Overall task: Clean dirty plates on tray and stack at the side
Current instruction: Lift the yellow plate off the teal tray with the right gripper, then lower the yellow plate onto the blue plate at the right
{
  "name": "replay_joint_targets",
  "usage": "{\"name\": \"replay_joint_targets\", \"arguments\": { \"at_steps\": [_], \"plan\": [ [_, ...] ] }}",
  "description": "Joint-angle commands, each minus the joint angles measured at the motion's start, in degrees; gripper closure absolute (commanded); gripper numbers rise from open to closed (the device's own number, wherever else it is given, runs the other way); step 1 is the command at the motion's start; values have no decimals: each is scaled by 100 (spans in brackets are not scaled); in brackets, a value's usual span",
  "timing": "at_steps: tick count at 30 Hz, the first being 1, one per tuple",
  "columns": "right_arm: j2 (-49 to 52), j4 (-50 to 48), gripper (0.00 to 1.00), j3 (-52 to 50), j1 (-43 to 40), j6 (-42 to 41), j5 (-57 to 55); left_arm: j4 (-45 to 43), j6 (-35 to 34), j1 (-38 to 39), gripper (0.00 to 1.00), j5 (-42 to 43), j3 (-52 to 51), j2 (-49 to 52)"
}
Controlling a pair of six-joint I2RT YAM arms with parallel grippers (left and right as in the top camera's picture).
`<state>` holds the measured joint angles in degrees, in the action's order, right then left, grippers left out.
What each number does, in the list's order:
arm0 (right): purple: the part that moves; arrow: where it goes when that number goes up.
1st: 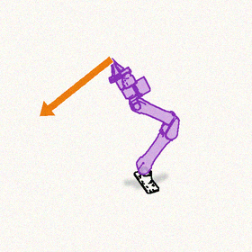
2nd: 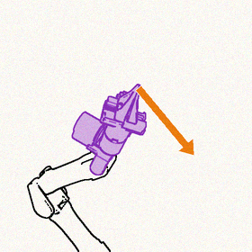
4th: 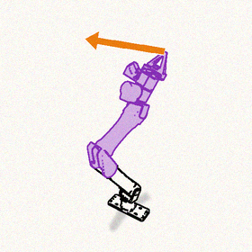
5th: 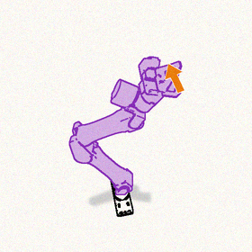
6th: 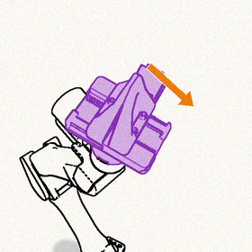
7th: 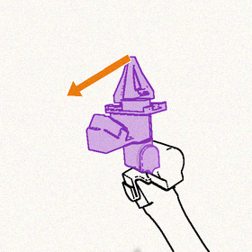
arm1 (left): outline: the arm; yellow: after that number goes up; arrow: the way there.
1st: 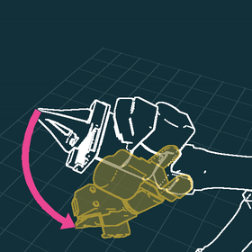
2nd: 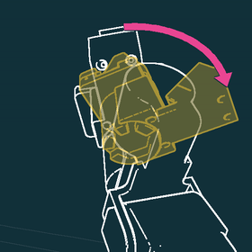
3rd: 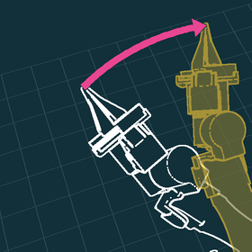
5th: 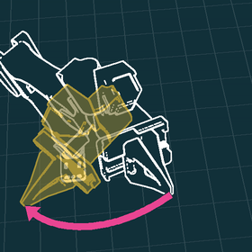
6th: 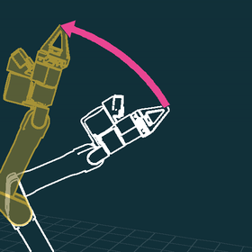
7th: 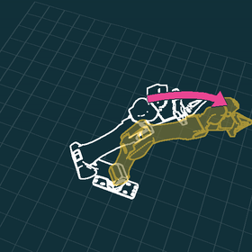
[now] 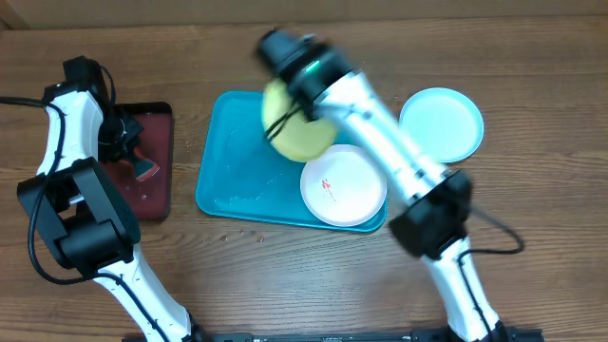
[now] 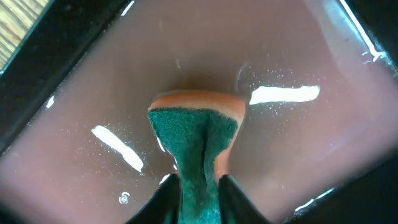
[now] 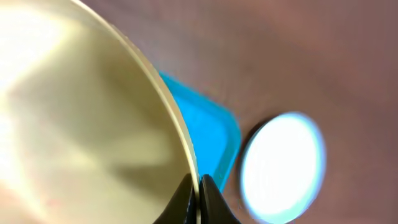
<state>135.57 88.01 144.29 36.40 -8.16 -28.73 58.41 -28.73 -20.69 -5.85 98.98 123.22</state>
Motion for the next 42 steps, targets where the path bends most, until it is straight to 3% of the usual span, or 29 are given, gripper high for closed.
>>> {"name": "replay_joint_targets", "arguments": {
  "at_steps": [1,2,7,17,29,34,38,42],
  "plan": [
    [-249,337,96,160,-1309,-417,2229,-136,-2,-31,50,-55,-326,-140],
    [-249,446,96,160,-1572,-411,2455,-205,-2,-31,40,-52,-409,-140],
    [-249,898,96,160,-2863,-407,3067,-442,-2,-31,25,-55,-658,-140],
    [-247,898,96,-304,-4597,-363,3185,-494,0,-31,25,-52,-667,-140],
    [-249,522,96,-1475,-5104,-186,3191,-522,-2,-31,23,-52,-667,-140],
    [-247,267,83,-1862,-4972,-186,3191,-533,-2,-31,22,-52,-667,-140],
    [-249,254,51,-1930,-4837,-179,3294,-538,-2,-31,24,-50,-667,-140],
    [-249,337,39,-1930,-4662,140,3926,-610,-2,-28,46,28,-669,-140]
  ]
}}
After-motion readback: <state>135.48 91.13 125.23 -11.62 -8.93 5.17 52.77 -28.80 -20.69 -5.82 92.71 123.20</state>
